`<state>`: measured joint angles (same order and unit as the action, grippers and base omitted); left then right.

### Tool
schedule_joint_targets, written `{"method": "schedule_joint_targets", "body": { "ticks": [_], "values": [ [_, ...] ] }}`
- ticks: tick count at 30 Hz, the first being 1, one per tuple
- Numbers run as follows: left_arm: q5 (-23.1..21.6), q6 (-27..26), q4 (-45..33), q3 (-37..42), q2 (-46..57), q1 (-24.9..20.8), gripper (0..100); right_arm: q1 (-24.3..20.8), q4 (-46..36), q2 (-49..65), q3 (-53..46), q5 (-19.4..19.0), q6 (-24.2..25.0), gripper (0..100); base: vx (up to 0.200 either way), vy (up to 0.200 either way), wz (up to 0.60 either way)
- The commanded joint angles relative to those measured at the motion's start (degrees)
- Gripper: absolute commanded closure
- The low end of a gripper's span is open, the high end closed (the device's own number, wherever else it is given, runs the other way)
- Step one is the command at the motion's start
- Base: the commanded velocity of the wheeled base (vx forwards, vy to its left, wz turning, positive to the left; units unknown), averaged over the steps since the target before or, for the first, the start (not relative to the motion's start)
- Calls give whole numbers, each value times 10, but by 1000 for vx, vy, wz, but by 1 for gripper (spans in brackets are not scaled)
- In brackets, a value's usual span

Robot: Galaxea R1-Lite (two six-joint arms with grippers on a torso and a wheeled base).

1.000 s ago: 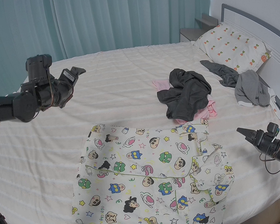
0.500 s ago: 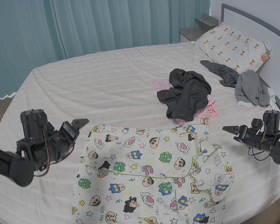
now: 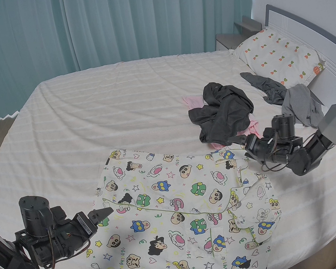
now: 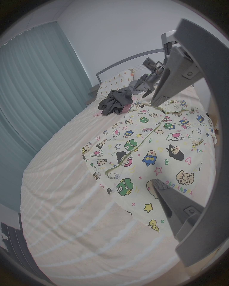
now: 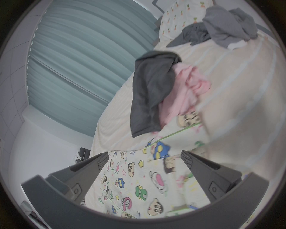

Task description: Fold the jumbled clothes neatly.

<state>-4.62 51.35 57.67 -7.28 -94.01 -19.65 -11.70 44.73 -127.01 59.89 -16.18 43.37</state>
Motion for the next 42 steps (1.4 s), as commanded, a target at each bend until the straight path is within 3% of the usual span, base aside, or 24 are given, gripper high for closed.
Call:
{"method": "schedule_joint_targets", "body": {
  "ticks": [1,19,33,39,42],
  "values": [
    [-1,4,14,20,22,-15,0,-57,-46,-62,78,35,35,0,0,0,0],
    [-1,4,14,23,23,-15,0,-66,-61,-113,138,120,38,0,0,0,0],
    [-1,4,14,23,23,-20,0,-70,-68,-101,118,148,36,0,0,0,0],
    [-1,4,14,23,20,-21,0,-70,-65,-132,172,156,36,0,0,0,0],
    [-1,4,14,23,21,-21,0,-70,-22,-130,200,166,44,0,0,0,0]
  ]
}}
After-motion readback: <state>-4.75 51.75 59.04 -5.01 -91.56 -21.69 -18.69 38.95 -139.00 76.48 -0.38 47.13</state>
